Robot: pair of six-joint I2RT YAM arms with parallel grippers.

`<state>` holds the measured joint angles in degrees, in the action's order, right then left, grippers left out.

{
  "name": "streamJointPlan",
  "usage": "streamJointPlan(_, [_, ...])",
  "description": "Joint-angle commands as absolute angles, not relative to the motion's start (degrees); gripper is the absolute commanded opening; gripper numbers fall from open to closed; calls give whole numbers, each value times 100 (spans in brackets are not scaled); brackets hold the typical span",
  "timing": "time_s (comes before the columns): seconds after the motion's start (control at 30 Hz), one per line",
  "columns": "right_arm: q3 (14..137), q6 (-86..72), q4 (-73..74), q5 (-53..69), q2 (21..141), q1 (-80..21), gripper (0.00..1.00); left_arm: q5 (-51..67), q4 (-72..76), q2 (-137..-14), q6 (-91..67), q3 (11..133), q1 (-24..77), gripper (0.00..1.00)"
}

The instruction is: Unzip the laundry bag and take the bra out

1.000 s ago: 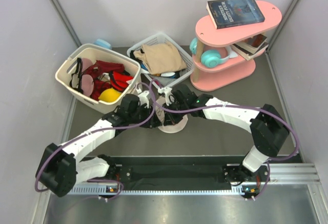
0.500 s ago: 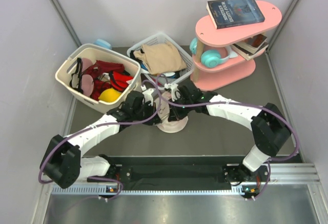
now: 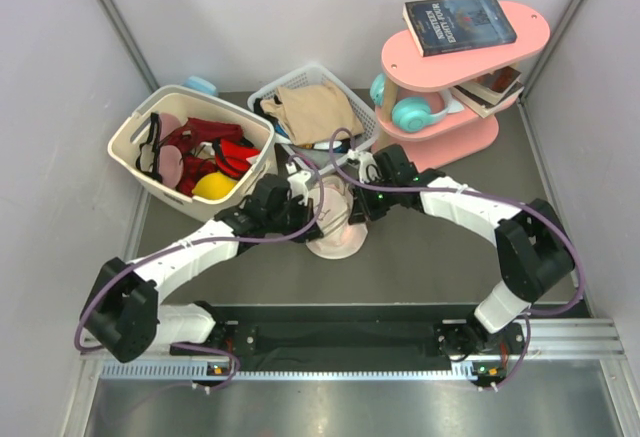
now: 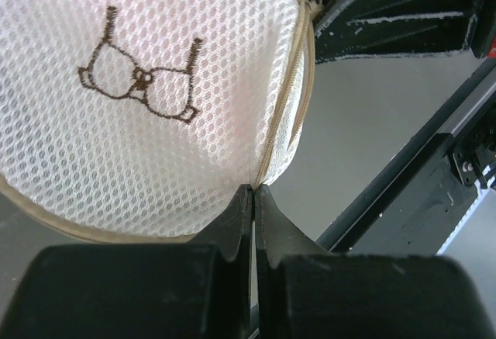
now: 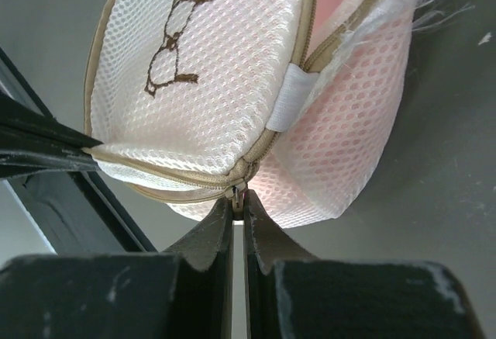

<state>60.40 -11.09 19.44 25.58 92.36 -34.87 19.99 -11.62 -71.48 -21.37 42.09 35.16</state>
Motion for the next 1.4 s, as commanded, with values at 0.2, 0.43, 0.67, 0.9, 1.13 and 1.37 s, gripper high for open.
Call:
streamJointPlan(0.2, [6003,-669,2451,1865,8816,-3129,6,1671,-1486,-7418,-2520,5070,4289,64])
streamJointPlan(0.43, [6161,-431,3181,1398,8280,-3094,53,574,-1863,-6778,-2707,5738,4280,99])
streamJointPlan(0.67, [6959,-369,3621,1064,7805,-3251,84,-668,-3075,-6223,-3189,6108,3693,99])
streamJointPlan(0.9, [7567,-141,3174,756,7945,-4726,83,-88,-3814,-6354,-3270,7125,2128,99])
streamJointPlan(1.13, [7601,-35,2197,826,8858,-5677,76,-71,-4464,-6513,-3383,7752,1091,99])
streamJointPlan(1.37, [7656,702,1952,-216,9694,-6415,70,158,-4728,-6118,-3480,7506,668,99])
